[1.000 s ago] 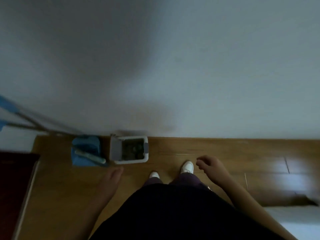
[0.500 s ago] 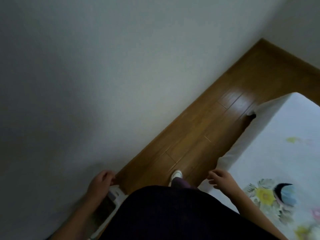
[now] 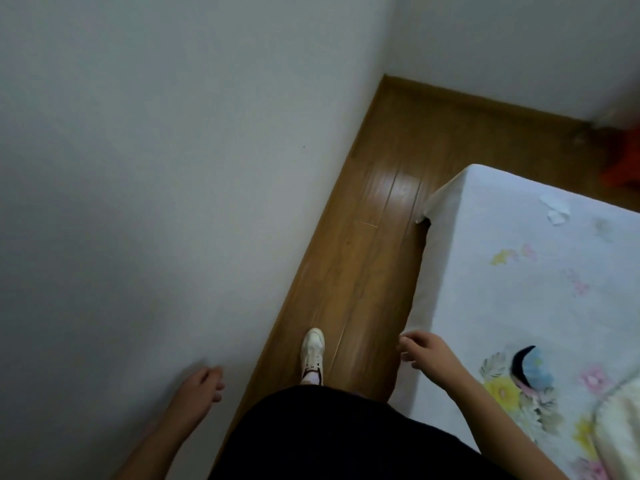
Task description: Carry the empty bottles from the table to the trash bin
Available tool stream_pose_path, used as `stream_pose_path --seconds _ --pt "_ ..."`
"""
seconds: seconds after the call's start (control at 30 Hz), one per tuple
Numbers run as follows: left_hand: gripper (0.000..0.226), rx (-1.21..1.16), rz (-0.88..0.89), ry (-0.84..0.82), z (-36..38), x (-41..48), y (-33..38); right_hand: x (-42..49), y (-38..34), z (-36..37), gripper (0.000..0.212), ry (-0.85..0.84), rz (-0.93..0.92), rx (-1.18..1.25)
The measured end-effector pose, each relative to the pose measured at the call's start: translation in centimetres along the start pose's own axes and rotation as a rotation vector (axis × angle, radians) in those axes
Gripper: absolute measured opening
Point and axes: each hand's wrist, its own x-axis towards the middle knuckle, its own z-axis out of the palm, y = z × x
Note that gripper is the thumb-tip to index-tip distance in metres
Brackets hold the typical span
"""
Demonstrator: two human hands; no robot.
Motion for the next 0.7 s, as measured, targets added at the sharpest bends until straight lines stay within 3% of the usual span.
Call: stream_pose_path --seconds 0.43,0.57,0.7 --pt "0.030 0.357 0.388 -0.318 8.6 9.6 34.9 7.1 -0.6 -11.2 0.014 0.272 0.292 0.313" --pt "0.029 0.384 0.423 -0.301 11.2 12.8 42.7 12.3 -0.7 -15.5 0.017 0.238 0.347 0.351" --pt "0.031 0.355 0.350 -0.229 12.2 15.2 47.2 18.1 -4.6 -21.3 0.018 0.206 0.323 0.324"
